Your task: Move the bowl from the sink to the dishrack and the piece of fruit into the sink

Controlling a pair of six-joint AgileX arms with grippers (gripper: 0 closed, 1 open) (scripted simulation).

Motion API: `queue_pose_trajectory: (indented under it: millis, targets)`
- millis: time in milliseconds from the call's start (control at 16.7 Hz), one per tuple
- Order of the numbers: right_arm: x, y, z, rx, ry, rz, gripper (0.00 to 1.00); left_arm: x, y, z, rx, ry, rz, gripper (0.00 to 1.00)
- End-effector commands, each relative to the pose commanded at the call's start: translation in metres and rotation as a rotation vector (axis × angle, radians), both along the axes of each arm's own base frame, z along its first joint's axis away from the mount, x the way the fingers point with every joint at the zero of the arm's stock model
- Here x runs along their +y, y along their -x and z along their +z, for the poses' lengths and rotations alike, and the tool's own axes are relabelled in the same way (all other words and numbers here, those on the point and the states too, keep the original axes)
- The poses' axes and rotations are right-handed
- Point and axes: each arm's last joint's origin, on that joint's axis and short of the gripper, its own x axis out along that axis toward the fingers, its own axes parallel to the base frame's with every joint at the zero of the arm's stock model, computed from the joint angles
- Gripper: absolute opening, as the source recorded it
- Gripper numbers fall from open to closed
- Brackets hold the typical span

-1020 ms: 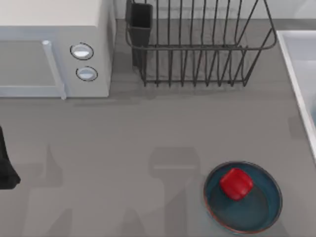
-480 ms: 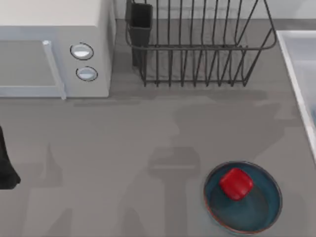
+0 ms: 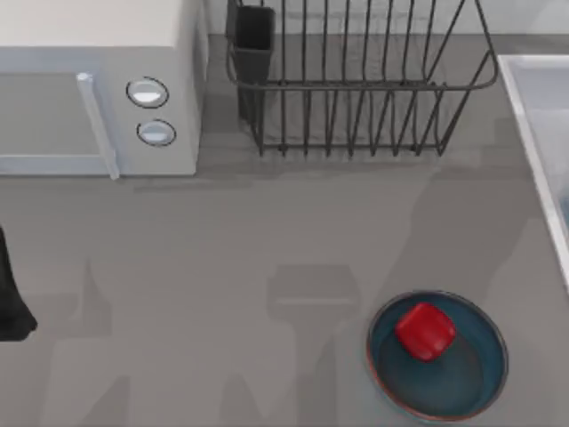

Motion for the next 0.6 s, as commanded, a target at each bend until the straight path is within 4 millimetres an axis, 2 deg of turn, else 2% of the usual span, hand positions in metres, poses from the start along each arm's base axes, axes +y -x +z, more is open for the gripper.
queue_pose_trajectory:
  millis: [240, 600]
  targets:
    - [-0.021, -0.012, -0.025, 0.073, -0.036, -0.019, 1.00, 0.000, 0.000, 0.000, 0.000, 0.000, 0.000, 1.00]
    - [-0.031, -0.015, -0.032, 0.094, -0.051, -0.030, 1.00, 0.000, 0.000, 0.000, 0.000, 0.000, 0.000, 1.00]
